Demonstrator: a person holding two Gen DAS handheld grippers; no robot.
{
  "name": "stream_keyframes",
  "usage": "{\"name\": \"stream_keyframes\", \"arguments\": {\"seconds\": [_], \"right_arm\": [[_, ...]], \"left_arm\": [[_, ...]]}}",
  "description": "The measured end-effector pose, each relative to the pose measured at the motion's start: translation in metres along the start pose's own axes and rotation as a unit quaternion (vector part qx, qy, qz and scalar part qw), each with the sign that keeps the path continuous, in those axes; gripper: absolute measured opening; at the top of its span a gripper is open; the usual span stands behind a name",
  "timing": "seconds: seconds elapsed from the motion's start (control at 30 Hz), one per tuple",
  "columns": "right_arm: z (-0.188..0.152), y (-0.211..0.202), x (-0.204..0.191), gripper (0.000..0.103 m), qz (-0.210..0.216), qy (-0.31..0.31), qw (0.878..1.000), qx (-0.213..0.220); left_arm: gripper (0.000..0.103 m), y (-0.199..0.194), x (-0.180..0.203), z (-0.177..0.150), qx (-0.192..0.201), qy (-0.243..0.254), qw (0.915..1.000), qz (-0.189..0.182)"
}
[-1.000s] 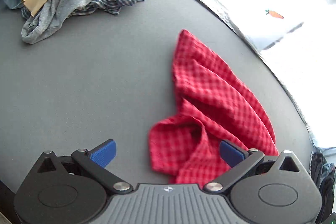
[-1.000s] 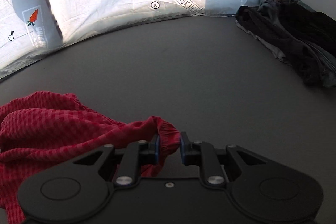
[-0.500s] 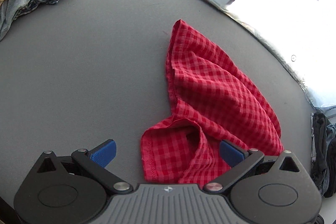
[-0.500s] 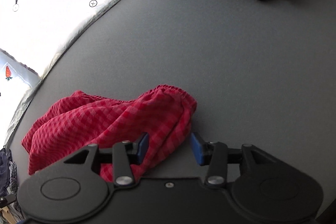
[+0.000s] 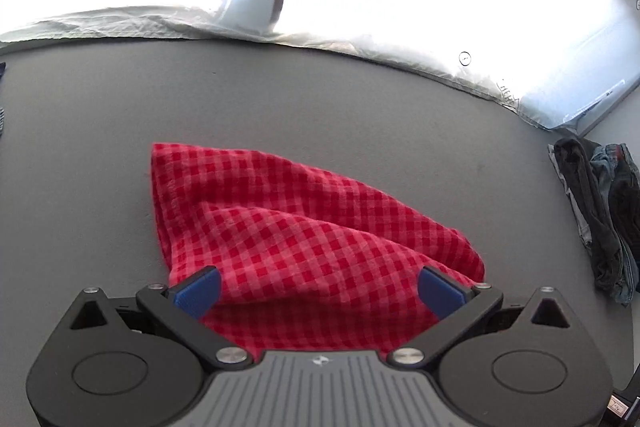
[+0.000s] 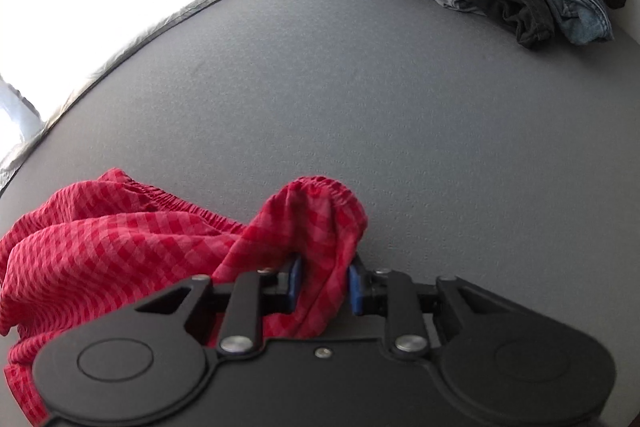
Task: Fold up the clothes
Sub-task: 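Grasp the red shorts waistband with the right tool while the left tool pulls them free, then lift the red shorts with both tools closed on the waistband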
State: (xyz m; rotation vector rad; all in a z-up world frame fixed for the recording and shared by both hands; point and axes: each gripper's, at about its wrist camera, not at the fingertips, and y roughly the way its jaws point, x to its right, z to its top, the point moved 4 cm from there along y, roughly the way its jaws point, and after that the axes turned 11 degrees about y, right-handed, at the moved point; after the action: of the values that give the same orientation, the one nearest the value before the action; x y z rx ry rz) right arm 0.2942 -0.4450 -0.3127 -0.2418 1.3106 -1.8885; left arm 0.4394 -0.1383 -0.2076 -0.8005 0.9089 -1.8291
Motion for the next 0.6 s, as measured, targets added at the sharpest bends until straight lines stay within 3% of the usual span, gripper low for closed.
{"name": "stream_keyframes", "arguments": {"seconds": [0.17, 0.37, 0.47, 0.53, 0.6], "right_arm": [[0.033, 0.002, -0.024, 0.008, 0.003, -0.088, 0.994, 0.065], [0.101, -0.014, -0.043, 0.007, 0.031, -0.116, 0.978, 0.173], [0.121, 0.001, -0.038, 0.008, 0.011, -0.11, 0.982, 0.151], [0.117, 0.011, -0.025, 0.008, 0.008, -0.099, 0.987, 0.127], [0.104, 0.015, -0.013, 0.007, -0.008, -0.109, 0.988, 0.113]], "left_arm": [[0.102, 0.042, 0.05, 0.049, 0.006, 0.101, 0.9936, -0.05], [0.102, 0.101, 0.1, 0.082, -0.029, 0.182, 0.9749, -0.125], [0.1, 0.127, 0.114, 0.086, -0.062, 0.187, 0.968, -0.155], [0.098, 0.142, 0.119, 0.086, -0.084, 0.181, 0.9641, -0.175], [0.095, 0.156, 0.118, 0.086, -0.104, 0.164, 0.9652, -0.175]]}}
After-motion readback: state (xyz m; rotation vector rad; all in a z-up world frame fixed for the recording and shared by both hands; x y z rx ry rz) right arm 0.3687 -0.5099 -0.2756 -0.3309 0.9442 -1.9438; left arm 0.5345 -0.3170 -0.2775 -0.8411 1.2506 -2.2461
